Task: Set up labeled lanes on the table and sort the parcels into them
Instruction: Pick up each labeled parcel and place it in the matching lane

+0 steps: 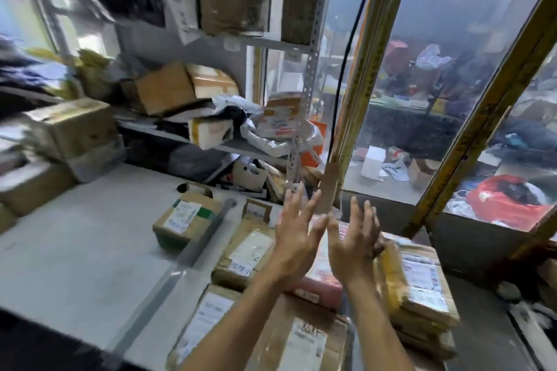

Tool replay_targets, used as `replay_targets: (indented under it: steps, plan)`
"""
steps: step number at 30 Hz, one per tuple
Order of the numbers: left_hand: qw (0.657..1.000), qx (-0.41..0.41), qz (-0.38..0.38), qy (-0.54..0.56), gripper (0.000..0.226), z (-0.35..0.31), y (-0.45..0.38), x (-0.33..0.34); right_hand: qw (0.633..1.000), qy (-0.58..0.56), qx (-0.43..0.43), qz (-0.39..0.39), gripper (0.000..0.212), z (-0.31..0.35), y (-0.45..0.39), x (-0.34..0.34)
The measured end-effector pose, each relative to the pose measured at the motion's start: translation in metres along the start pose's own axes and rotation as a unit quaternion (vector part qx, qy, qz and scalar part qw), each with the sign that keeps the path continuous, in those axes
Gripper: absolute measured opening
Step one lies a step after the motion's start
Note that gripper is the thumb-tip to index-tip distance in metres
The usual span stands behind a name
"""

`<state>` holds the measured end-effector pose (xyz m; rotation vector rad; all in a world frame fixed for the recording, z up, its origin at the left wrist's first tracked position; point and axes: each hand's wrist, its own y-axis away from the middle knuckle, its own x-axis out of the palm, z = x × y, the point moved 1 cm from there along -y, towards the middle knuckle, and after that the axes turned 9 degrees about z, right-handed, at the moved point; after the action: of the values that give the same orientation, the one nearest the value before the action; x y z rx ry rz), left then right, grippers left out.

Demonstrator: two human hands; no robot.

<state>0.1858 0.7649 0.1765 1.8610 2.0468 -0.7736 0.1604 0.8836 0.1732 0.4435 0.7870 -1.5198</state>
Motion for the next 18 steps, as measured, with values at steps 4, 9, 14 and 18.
replay_targets:
  steps: [4,9,14,18]
  plan:
    - [0.981,-0.056,-0.11,-0.151,0.068,0.062,0.064,-0.125,0.988,-0.049,-0.068,0.132,0.069,0.096,0.025,0.092]
    - [0.927,-0.213,-0.216,-0.22,0.075,0.159,0.179,-0.266,0.958,-0.051,-0.126,0.254,0.07,0.206,0.08,0.211]
    - [0.889,-0.316,-0.281,-0.174,0.072,0.223,0.271,-0.374,0.929,-0.015,-0.142,0.34,0.071,0.309,0.14,0.299]
    - [0.878,-0.334,-0.304,-0.158,0.081,0.257,0.318,-0.434,0.916,0.021,-0.174,0.361,0.069,0.367,0.173,0.354]
